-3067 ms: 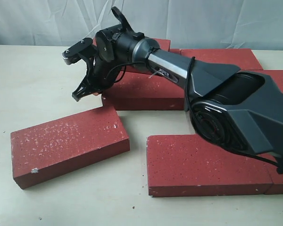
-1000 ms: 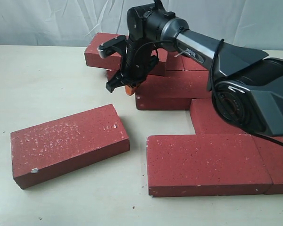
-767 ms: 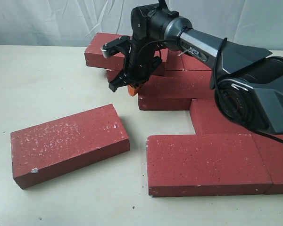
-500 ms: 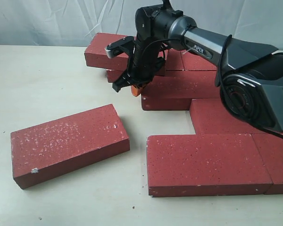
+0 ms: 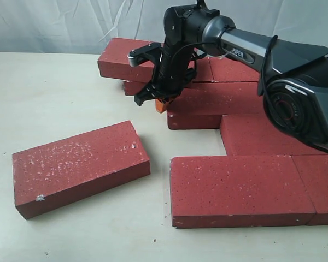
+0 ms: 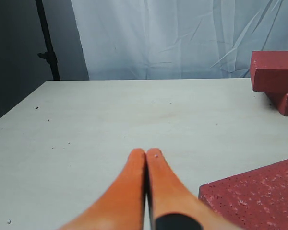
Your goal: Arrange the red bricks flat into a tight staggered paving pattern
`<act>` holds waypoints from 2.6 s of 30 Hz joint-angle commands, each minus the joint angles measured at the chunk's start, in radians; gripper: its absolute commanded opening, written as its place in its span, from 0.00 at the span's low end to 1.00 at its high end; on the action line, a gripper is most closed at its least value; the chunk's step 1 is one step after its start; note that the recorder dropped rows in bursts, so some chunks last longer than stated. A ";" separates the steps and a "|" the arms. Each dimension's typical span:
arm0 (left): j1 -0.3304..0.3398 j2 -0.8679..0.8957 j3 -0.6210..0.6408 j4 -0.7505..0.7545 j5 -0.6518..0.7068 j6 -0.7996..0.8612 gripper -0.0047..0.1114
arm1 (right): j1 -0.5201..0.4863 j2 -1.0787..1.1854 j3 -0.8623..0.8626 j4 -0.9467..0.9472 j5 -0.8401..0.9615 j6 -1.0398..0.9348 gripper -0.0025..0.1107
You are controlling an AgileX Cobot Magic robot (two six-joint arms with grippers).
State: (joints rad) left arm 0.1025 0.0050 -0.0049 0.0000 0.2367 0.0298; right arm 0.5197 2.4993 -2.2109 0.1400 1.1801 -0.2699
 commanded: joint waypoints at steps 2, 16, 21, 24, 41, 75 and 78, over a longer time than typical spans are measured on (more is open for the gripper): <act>-0.004 -0.005 0.005 0.005 -0.005 -0.004 0.04 | -0.012 -0.012 0.007 0.028 -0.032 -0.008 0.01; -0.004 -0.005 0.005 0.005 -0.005 -0.004 0.04 | -0.006 -0.111 0.003 0.151 -0.053 -0.026 0.01; -0.004 -0.005 0.005 0.005 -0.005 -0.004 0.04 | 0.000 -0.183 0.003 0.188 0.005 -0.070 0.01; -0.004 -0.005 0.005 0.005 -0.005 -0.004 0.04 | 0.000 -0.277 0.080 0.104 0.041 -0.035 0.01; -0.004 -0.005 0.005 0.005 -0.005 -0.004 0.04 | -0.030 -0.817 0.871 -0.032 -0.253 -0.025 0.01; -0.004 -0.005 -0.010 -0.742 -0.353 -0.048 0.04 | -0.030 -1.058 1.167 0.114 -0.379 -0.034 0.01; -0.004 -0.005 -0.093 -0.625 -0.247 -0.036 0.04 | -0.030 -1.050 1.167 0.139 -0.384 -0.052 0.01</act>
State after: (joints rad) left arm 0.1025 0.0033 -0.0351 -0.6928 -0.0682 -0.0093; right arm 0.4947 1.4469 -1.0461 0.2563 0.8137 -0.3001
